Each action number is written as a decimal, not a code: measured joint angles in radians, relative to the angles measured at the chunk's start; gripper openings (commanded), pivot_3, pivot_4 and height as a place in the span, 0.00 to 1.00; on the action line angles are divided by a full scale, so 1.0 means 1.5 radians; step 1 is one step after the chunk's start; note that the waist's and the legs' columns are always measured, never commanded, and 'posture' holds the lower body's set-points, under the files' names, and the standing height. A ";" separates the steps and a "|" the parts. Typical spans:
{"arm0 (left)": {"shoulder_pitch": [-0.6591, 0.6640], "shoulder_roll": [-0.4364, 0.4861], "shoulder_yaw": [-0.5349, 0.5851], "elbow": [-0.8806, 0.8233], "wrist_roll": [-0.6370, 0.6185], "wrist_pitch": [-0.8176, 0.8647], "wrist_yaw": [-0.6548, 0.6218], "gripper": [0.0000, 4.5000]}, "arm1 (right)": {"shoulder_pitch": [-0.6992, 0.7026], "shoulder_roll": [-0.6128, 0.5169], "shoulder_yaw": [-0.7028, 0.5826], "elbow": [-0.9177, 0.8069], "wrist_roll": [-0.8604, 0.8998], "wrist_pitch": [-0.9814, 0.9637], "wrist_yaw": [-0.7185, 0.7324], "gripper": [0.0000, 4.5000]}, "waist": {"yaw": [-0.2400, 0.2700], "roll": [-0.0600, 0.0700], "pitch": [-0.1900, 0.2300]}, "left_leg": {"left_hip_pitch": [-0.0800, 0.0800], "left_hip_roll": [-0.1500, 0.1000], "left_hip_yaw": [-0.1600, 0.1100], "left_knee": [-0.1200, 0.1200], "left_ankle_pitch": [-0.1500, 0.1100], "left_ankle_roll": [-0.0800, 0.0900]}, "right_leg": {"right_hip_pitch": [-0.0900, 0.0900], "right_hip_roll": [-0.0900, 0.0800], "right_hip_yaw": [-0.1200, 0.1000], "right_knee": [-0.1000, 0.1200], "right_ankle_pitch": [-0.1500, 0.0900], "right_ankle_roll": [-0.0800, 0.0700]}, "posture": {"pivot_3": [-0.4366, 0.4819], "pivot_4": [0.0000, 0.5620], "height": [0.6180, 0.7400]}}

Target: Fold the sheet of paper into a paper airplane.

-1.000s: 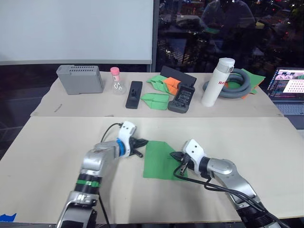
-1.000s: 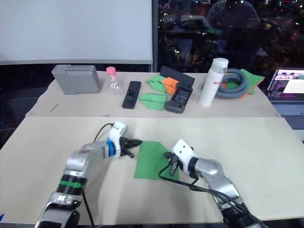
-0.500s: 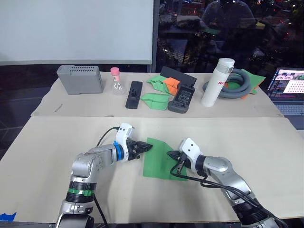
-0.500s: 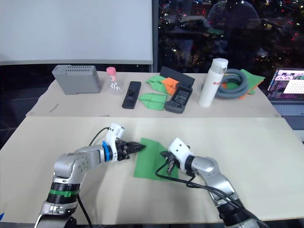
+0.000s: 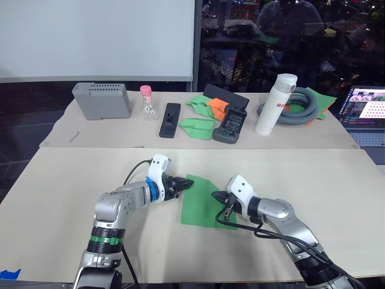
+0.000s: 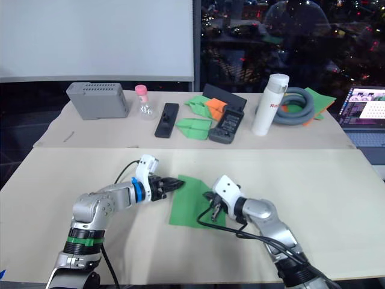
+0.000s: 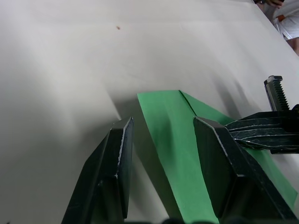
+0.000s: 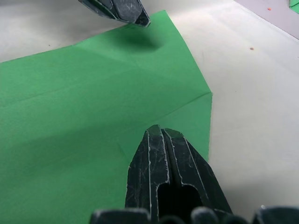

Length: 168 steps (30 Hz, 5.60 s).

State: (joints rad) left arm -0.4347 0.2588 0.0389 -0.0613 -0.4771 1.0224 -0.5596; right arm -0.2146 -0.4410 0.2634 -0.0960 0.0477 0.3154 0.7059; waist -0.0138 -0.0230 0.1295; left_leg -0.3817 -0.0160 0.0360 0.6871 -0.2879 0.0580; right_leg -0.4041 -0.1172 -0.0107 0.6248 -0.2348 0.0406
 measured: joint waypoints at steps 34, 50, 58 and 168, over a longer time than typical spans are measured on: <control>-0.037 0.134 -0.372 -0.033 0.330 -0.352 -0.130 0.00 | 0.017 -0.011 -0.029 -0.071 0.002 0.066 -0.008 0.00 | 0.015 0.000 0.001 | -0.002 -0.002 0.000 -0.004 0.001 0.002 | 0.000 0.001 -0.002 -0.005 -0.001 -0.001 | 0.48 0.27 1.00; -0.042 0.110 -0.373 -0.028 0.359 -0.359 -0.146 0.00 | -0.124 -0.016 -0.079 0.029 0.063 0.133 0.034 0.00 | 0.017 0.001 0.003 | -0.005 -0.004 0.001 -0.003 0.001 0.004 | -0.001 0.003 -0.003 -0.006 0.000 -0.001 | 0.48 0.27 1.00; -0.033 0.109 -0.366 -0.041 0.363 -0.344 -0.145 0.00 | -0.127 -0.019 -0.057 0.045 0.063 0.118 0.080 0.00 | 0.016 0.001 0.003 | -0.005 -0.003 0.001 -0.002 0.001 0.004 | -0.001 0.004 -0.003 -0.005 0.000 0.000 | 0.48 0.27 1.00; 0.045 0.089 -0.181 -0.029 0.155 -0.200 -0.116 0.01 | -0.133 0.042 0.012 0.084 -0.004 0.062 0.021 0.00 | -0.001 0.001 0.003 | 0.000 -0.002 0.000 -0.004 0.003 0.000 | -0.001 0.002 -0.001 0.001 0.000 -0.001 | 0.48 0.27 1.00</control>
State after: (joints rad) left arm -0.3675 0.3918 -0.2326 -0.1053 -0.2451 0.7226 -0.7339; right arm -0.4142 -0.3778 0.2816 0.0302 0.0416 0.4080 0.7369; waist -0.0157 -0.0213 0.1340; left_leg -0.3818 -0.0194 0.0354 0.6809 -0.2833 0.0582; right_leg -0.4058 -0.1137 -0.0123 0.6257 -0.2351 0.0398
